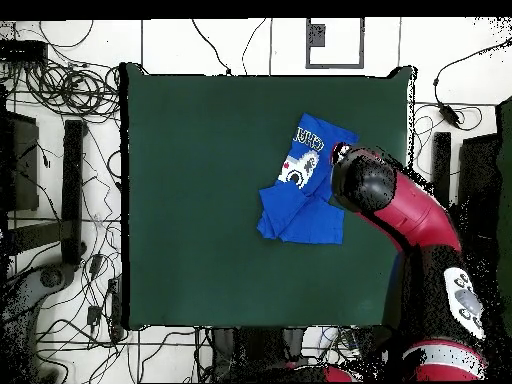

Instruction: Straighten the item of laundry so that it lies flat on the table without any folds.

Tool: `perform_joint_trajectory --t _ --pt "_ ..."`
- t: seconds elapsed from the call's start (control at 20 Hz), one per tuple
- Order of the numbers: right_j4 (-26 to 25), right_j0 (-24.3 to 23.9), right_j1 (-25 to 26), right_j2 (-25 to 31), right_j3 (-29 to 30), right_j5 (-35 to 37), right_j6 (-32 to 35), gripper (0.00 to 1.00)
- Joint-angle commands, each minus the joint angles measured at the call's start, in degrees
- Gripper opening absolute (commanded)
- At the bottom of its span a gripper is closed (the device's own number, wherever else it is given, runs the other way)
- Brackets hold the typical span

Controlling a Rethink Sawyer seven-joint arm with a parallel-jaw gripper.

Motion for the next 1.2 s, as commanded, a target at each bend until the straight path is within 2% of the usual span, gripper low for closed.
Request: perform_joint_trajectory --t 0.05,0.45,1.2 --pt "2.08 2.19 0.55 7.88 6.71 1.92 12.57 1.0" --pt "0.63 2.87 -0.45 8.78 8.45 1.36 11.18 1.0" --pt "0.85 4.14 -1.63 9.88 12.08 -1.54 12.8 1.0"
